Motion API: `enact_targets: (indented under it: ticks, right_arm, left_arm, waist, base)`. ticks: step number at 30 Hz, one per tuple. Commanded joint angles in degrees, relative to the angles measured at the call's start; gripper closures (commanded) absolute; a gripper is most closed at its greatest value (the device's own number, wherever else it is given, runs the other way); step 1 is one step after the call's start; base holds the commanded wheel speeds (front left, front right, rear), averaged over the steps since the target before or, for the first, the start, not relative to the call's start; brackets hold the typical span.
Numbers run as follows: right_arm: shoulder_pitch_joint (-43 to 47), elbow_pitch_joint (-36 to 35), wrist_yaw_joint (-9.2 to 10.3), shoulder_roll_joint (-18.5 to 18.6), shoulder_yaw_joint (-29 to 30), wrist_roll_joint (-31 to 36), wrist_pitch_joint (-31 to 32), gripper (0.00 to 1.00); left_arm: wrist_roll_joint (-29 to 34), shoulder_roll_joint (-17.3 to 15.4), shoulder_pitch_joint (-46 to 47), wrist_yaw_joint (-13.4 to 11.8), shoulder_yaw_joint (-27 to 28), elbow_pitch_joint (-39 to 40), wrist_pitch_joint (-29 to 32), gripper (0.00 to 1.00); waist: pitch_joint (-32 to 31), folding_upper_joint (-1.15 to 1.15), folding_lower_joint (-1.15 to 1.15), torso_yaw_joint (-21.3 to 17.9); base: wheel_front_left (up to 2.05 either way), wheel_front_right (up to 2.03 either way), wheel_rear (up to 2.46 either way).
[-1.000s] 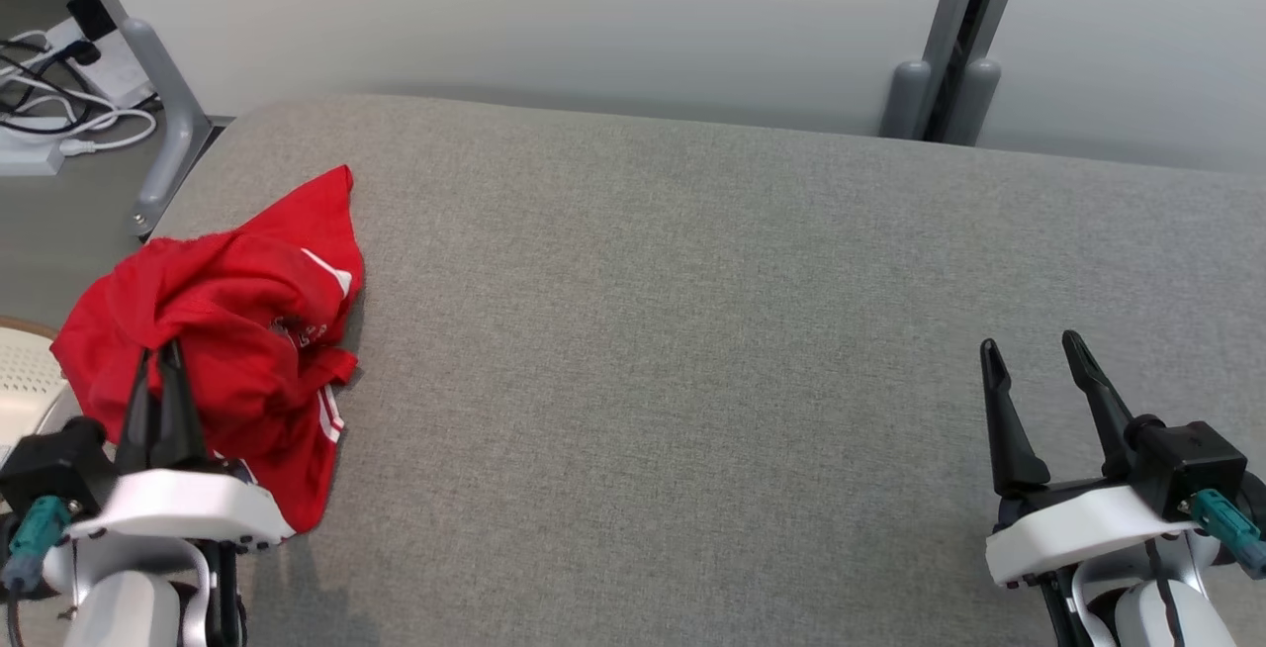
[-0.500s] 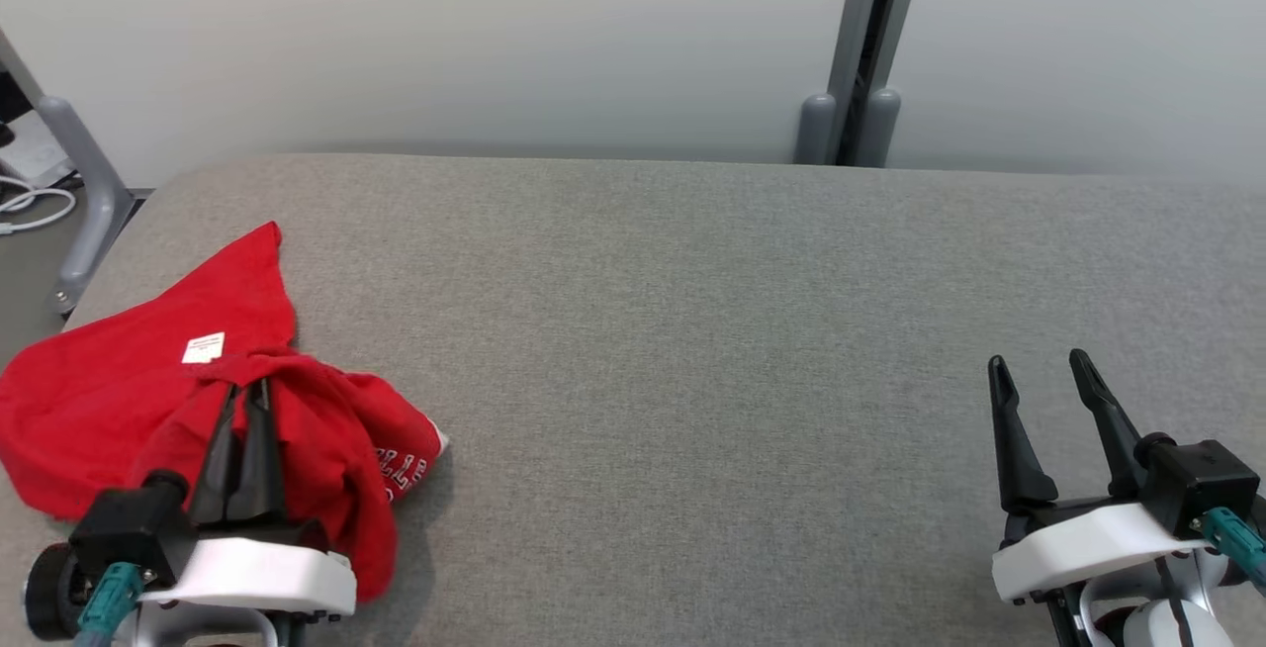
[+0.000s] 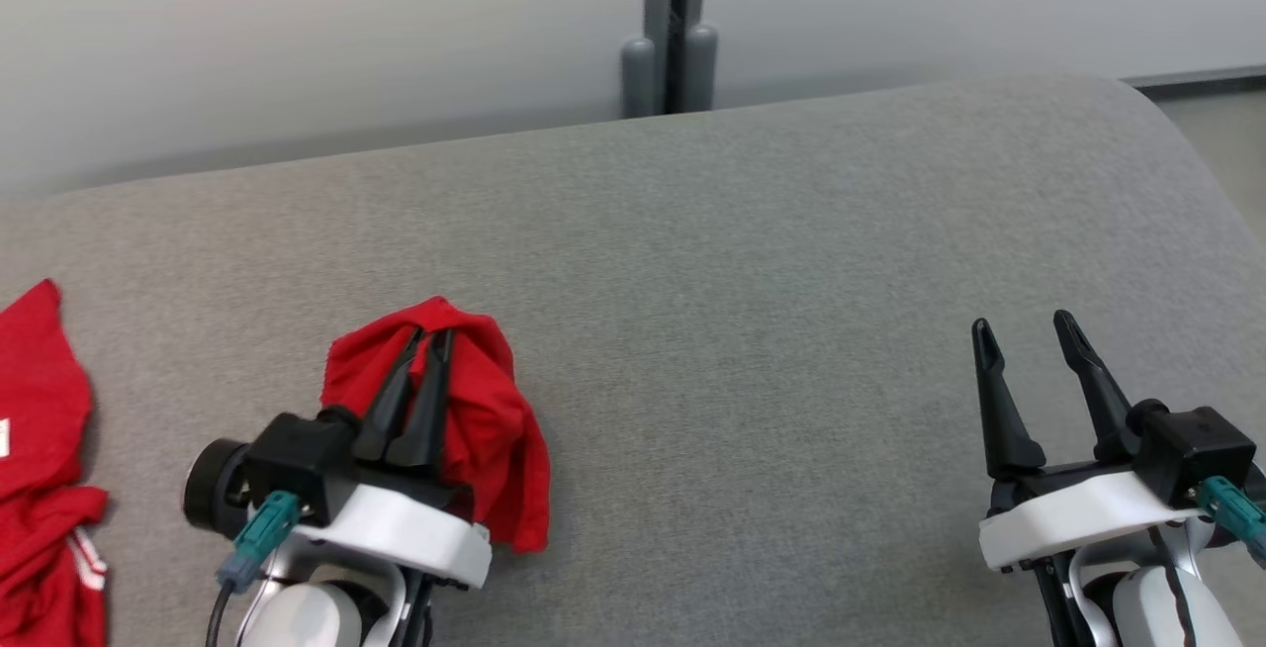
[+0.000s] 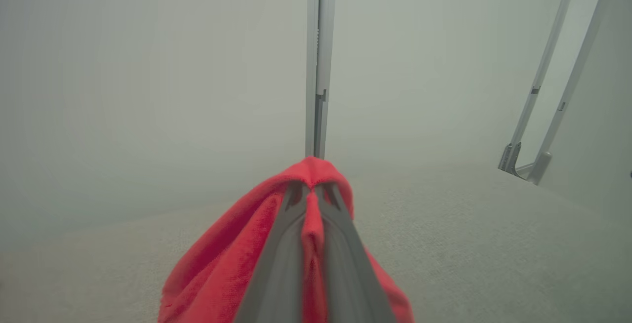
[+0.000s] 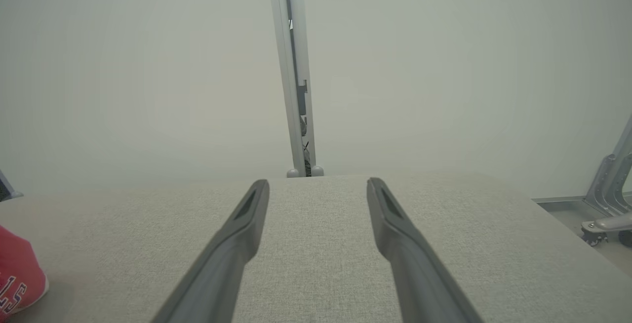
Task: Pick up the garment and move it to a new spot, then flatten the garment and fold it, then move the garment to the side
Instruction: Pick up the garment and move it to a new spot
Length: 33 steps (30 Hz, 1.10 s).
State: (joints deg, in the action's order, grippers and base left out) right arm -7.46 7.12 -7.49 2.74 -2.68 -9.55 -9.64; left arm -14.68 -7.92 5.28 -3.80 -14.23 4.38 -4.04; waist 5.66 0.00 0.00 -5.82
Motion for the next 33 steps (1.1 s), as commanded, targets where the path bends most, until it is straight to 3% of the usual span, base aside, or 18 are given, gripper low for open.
enact_targets:
  ticks: [1,6,11,22,23,24,25,33]
  right_arm:
    - [-0.6,0.3,-0.01,0.3,0.2,-0.3,-0.6,0.0]
    - [-1.6,1.2,-0.01,0.3,-0.3,-1.4,-1.5,0.0]
    - [-2.3,1.9,-0.01,0.3,-0.5,-2.2,-2.4,0.0]
    - [-5.1,4.4,-0.01,0.3,-1.9,-4.2,-4.5,0.0]
    - [-5.3,4.7,-0.01,0.3,-1.9,-4.3,-4.7,0.0]
    - [-5.3,5.0,-0.01,0.3,-1.8,-4.3,-4.7,0.0]
    - [-5.2,5.3,-0.01,0.3,-1.7,-4.1,-4.8,0.0]
    - [-4.4,6.4,-0.01,0.3,-0.1,-2.7,-5.2,0.0]
  left_arm:
    - [0.3,0.3,1.9,0.7,-0.8,-0.8,-0.1,1.0]
    - [-0.1,1.5,6.2,2.4,-3.2,-5.0,-0.4,1.0]
    - [-0.7,2.3,9.5,3.5,-4.5,-9.2,-0.8,1.0]
    - [-1.4,4.0,16.3,7.1,-10.7,-24.7,-0.6,1.0]
    - [-1.5,4.1,16.8,7.2,-11.1,-25.8,-1.0,0.86]
    - [-1.7,4.2,17.2,7.2,-11.4,-26.6,-1.5,0.16]
    - [-1.6,4.3,17.6,7.0,-11.8,-27.3,-2.1,0.0]
    - [-2.5,4.7,16.9,6.4,-14.5,-27.5,-6.3,0.0]
  waist:
    - [2.9,0.0,0.0,-4.8]
    - [5.5,0.0,0.0,-10.2]
    - [7.5,0.0,0.0,-13.1]
    - [11.7,0.0,0.0,-15.6]
    - [11.7,0.0,0.0,-15.5]
    - [11.5,0.0,0.0,-15.2]
    - [11.3,0.0,0.0,-14.9]
    - [7.4,0.0,0.0,-9.7]
  base:
    - [0.0,0.0,0.0]
    - [0.0,0.0,0.0]
    - [0.0,0.0,0.0]
    - [0.0,0.0,0.0]
    - [0.0,0.0,0.0]
    - [0.0,0.0,0.0]
    - [0.0,0.0,0.0]
    - [0.0,0.0,0.0]
